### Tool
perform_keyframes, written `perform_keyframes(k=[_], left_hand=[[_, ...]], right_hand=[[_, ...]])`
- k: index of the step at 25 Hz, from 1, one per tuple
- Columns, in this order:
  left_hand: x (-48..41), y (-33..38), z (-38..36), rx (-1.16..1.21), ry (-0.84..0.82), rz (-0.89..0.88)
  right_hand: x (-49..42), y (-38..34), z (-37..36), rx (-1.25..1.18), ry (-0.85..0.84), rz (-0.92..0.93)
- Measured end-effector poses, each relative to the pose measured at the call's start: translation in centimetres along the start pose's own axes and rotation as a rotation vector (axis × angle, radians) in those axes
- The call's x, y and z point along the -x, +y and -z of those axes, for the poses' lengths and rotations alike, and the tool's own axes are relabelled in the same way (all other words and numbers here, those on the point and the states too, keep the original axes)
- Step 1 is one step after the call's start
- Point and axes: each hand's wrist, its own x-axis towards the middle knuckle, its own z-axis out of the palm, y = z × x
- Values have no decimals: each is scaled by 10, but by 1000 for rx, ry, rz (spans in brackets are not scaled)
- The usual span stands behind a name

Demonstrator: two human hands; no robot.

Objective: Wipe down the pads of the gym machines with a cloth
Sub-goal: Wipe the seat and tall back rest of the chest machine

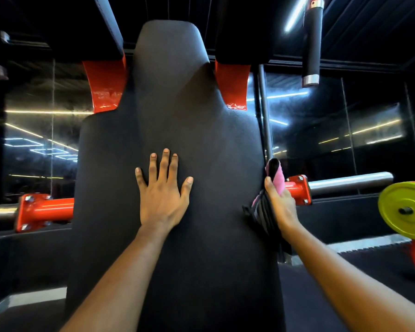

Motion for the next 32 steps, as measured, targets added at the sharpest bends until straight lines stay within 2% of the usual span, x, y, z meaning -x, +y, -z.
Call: perform_keyframes(k=[3,6,8,13,19,22,25,27,29,32], left_hand=[[1,-4,-3,3,18,-15],[1,-6,-8,3,48,-11],[0,-5,-9,14,59,-3],[0,-4,-7,30,45,0],[7,-6,5,95,-23,-23],[37,-5,9,126,11,22],[57,-15,7,71,49,124],[61,-25,6,71,62,188],[62,-37,7,92,75,179],[66,-56,15,158,93,102]], right_hand=[[-42,-47,-14,23,94,41],[-88,-101,-21,30,62,99],[-94,-104,-23,68,61,144],[-45,-36,-18,151,109,92],[71,60,-3,209,101,-171],[98,71,-1,238,117,-209],[60,21,-10,279,213,-99],[24,-21,-17,244,253,71],[5,-41,-34,255,317,286],[22,-28,-68,525,419,440]])
